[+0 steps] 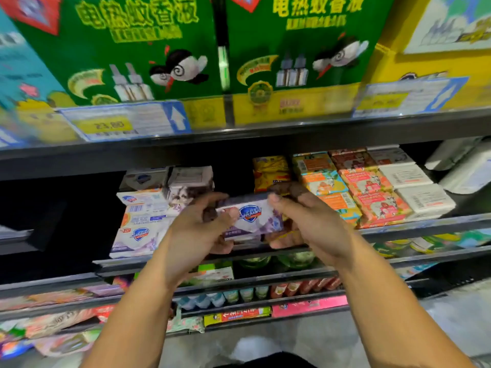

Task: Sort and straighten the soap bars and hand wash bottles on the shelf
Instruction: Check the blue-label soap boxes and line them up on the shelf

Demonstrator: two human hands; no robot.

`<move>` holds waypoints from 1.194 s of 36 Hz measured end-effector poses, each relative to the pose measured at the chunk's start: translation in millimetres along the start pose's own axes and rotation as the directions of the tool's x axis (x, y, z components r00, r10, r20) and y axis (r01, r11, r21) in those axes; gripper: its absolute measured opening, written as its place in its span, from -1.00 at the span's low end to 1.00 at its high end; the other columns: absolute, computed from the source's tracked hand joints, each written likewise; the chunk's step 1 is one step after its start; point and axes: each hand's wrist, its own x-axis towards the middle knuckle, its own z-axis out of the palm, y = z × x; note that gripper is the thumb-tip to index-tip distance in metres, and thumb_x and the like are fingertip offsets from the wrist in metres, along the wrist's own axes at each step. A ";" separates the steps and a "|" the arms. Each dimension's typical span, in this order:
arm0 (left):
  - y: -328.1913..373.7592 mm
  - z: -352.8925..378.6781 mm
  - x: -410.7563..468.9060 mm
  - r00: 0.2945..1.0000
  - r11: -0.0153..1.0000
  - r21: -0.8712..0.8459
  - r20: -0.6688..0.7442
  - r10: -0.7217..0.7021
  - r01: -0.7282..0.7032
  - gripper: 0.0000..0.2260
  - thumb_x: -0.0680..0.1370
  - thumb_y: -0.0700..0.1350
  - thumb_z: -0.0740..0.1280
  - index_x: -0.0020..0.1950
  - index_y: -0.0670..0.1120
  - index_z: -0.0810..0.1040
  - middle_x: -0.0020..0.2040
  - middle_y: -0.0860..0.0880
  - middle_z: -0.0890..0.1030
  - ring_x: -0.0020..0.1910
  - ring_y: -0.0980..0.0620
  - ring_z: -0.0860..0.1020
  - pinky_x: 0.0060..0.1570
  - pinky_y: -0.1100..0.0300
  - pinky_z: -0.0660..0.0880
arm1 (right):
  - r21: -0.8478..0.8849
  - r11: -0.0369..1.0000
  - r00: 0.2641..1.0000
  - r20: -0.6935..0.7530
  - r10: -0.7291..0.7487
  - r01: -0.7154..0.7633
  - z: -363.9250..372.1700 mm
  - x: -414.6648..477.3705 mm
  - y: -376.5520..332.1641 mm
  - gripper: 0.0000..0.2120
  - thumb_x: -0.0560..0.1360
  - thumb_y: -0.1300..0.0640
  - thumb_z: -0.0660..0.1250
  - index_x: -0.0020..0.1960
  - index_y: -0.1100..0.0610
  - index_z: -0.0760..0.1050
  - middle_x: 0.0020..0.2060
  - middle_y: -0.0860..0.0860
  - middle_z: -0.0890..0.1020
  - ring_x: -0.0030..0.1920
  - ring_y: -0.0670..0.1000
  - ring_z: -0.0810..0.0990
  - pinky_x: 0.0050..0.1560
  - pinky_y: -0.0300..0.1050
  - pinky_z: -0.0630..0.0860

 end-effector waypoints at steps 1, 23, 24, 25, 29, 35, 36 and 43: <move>-2.1 -5.4 -1.1 0.999 0.999 -0.041 -0.027 0.032 -0.033 -0.55 0.43 0.08 0.40 0.30 0.03 0.53 0.04 -0.13 0.66 -0.23 -0.05 0.62 -0.19 0.08 0.66 | 0.020 1.000 1.000 0.000 -0.022 0.022 7.2 2.1 -2.1 -0.75 0.53 -0.06 0.37 0.18 -0.04 0.52 0.11 0.07 0.65 -0.04 0.12 0.71 -0.24 0.02 0.67; -35.6 -135.4 3.6 0.898 0.662 0.667 0.025 0.438 -0.341 -0.32 0.42 0.13 0.51 0.49 0.18 0.33 0.44 0.15 0.35 0.42 0.20 0.26 0.29 0.55 0.12 | -0.113 0.965 0.971 -0.011 -0.240 0.237 138.3 52.8 6.7 -0.68 0.53 0.36 0.39 0.13 0.00 0.51 -0.02 0.01 0.63 -0.17 -0.06 0.60 -0.26 -0.25 0.49; -40.9 -138.7 4.6 0.899 0.677 0.662 -0.012 0.438 -0.321 -0.33 0.42 0.07 0.53 0.49 0.12 0.37 0.40 0.12 0.37 0.35 0.24 0.28 0.23 0.61 0.10 | -0.095 0.970 0.973 -0.030 -0.228 0.224 142.0 57.1 8.2 -0.72 0.55 0.37 0.36 0.12 0.03 0.51 -0.08 0.05 0.62 -0.24 -0.03 0.57 -0.29 -0.20 0.48; -46.7 -142.3 5.9 0.893 0.682 0.666 -0.051 0.447 -0.303 -0.35 0.43 0.03 0.54 0.48 0.03 0.42 0.36 0.09 0.39 0.29 0.25 0.29 0.21 0.63 0.09 | -0.065 0.974 0.974 -0.047 -0.221 0.218 146.0 60.3 8.3 -0.76 0.58 0.38 0.32 0.10 0.07 0.51 -0.15 0.07 0.60 -0.31 -0.04 0.55 -0.32 -0.18 0.48; -66.5 -158.5 9.1 0.867 0.707 0.675 -0.204 0.456 -0.213 -0.42 0.46 -0.12 0.53 0.46 -0.12 0.46 0.39 -0.11 0.43 0.38 -0.02 0.36 0.31 0.34 0.21 | -0.252 0.939 0.955 -0.120 -0.272 0.236 150.8 76.4 15.1 -0.81 0.58 0.37 0.32 0.12 0.15 0.53 -0.09 -0.16 0.56 -0.12 -0.33 0.60 0.03 -0.26 0.56; -99.1 -178.1 19.9 0.862 0.725 0.677 -0.288 0.417 -0.125 -0.45 0.48 -0.12 0.51 0.44 -0.17 0.47 0.42 -0.09 0.41 0.34 0.11 0.28 0.33 0.51 0.14 | -0.881 0.433 0.960 0.074 -0.270 0.190 154.6 93.2 37.3 -0.53 0.61 -0.05 0.28 0.49 0.00 0.34 0.45 0.05 0.33 0.46 0.16 0.29 0.49 0.20 0.21; -105.4 -182.9 23.9 0.868 0.732 0.668 -0.275 0.413 -0.136 -0.47 0.47 -0.12 0.52 0.42 -0.18 0.50 0.41 -0.06 0.42 0.36 0.10 0.29 0.34 0.55 0.08 | -0.882 0.440 0.965 0.060 -0.255 0.171 155.1 95.2 42.2 -0.46 0.61 -0.10 0.27 0.53 -0.02 0.27 0.51 0.03 0.24 0.51 0.15 0.22 0.51 0.20 0.16; -111.4 -190.3 36.7 0.926 0.735 0.644 -0.108 0.363 -0.213 -0.58 0.58 -0.14 0.40 0.44 -0.04 0.48 0.53 0.02 0.34 0.48 0.04 0.33 0.42 0.25 0.19 | -0.939 0.294 0.965 0.107 -0.238 0.176 153.6 96.5 52.7 -0.40 0.67 -0.14 0.12 0.63 0.00 0.04 0.62 0.00 0.02 0.61 0.01 -0.11 0.57 0.19 0.05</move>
